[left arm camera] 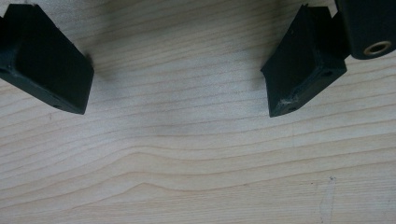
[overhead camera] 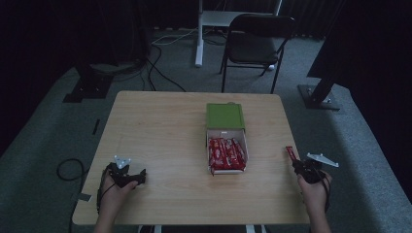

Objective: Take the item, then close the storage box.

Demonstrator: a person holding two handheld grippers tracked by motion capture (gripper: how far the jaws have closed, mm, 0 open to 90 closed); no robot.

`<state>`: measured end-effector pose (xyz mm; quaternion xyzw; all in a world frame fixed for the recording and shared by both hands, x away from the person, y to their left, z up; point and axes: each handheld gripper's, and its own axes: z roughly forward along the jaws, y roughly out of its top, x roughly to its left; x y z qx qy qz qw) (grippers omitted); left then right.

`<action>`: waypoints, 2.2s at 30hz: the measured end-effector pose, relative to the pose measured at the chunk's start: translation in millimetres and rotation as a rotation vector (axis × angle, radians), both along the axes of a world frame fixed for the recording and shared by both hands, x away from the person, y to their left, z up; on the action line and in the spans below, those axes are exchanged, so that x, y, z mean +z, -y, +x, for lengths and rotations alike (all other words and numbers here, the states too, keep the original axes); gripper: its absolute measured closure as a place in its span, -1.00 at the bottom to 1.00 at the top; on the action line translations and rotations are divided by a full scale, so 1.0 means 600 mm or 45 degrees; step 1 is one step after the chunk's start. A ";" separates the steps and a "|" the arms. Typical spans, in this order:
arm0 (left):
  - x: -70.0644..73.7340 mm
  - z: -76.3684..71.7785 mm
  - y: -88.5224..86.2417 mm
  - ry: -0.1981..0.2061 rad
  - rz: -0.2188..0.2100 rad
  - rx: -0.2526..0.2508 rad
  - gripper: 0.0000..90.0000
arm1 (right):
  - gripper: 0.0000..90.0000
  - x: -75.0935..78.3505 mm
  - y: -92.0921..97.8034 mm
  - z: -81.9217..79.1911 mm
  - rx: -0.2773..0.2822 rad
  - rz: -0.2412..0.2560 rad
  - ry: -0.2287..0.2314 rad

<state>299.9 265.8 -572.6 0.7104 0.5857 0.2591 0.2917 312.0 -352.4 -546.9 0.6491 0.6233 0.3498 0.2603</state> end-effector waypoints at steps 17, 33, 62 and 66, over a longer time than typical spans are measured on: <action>0.000 0.001 0.001 0.002 -0.002 0.006 -0.80 | 0.81 -0.033 0.008 -0.001 -0.005 -0.007 -0.059; 0.000 0.001 0.001 0.002 -0.003 0.006 -0.80 | -0.11 -0.008 0.004 -0.008 0.060 0.030 -0.019; 0.036 0.005 0.076 0.078 -0.058 -0.281 -0.80 | -0.69 0.027 -0.075 0.005 0.461 0.080 0.066; 0.041 0.003 0.104 0.075 -0.071 -0.373 -0.80 | -0.69 0.030 -0.093 0.007 0.532 0.078 0.083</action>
